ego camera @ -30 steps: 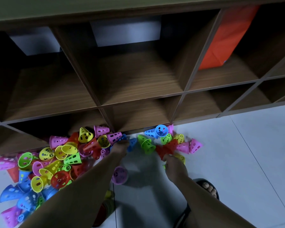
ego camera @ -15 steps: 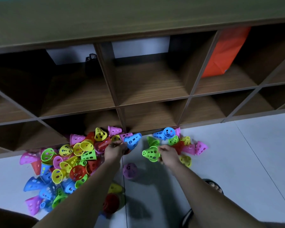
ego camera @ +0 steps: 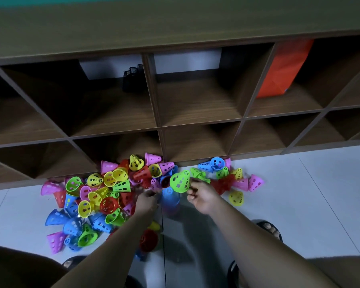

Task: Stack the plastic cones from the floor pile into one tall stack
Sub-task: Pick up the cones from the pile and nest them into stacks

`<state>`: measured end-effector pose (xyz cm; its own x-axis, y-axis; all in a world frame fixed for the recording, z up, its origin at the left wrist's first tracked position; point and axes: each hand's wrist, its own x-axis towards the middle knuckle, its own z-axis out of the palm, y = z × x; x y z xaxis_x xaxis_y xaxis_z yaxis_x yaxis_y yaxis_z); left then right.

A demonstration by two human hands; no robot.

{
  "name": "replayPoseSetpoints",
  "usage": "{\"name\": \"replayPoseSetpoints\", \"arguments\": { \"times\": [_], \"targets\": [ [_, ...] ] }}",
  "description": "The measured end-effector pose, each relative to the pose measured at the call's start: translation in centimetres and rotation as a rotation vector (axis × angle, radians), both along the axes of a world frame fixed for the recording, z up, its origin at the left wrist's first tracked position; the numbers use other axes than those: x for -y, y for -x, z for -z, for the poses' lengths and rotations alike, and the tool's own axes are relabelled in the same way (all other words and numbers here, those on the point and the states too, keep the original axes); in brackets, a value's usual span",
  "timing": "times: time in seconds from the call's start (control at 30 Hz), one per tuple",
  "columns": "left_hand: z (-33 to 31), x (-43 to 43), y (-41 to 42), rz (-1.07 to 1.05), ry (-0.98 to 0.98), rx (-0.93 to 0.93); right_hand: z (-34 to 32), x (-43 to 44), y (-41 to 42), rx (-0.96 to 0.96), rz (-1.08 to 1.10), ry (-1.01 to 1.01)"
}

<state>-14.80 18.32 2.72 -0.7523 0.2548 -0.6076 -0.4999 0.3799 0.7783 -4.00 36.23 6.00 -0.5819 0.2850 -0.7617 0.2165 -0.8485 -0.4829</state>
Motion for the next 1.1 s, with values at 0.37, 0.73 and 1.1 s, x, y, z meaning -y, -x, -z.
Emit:
{"name": "replayPoseSetpoints", "arguments": {
  "times": [0.37,0.73,1.1],
  "targets": [
    [3.7,1.5,0.2,0.083,0.228,-0.080,2.5,2.0,0.1,0.131,-0.160,-0.129],
    [4.9,0.9,1.5,0.160,0.263,-0.076,6.4,2.4,0.8,0.227,-0.444,-0.472],
    [3.0,-8.5,2.8,0.340,0.208,-0.177,8.9,-5.6,-4.5,0.620,-0.553,-1.127]
  ]
}}
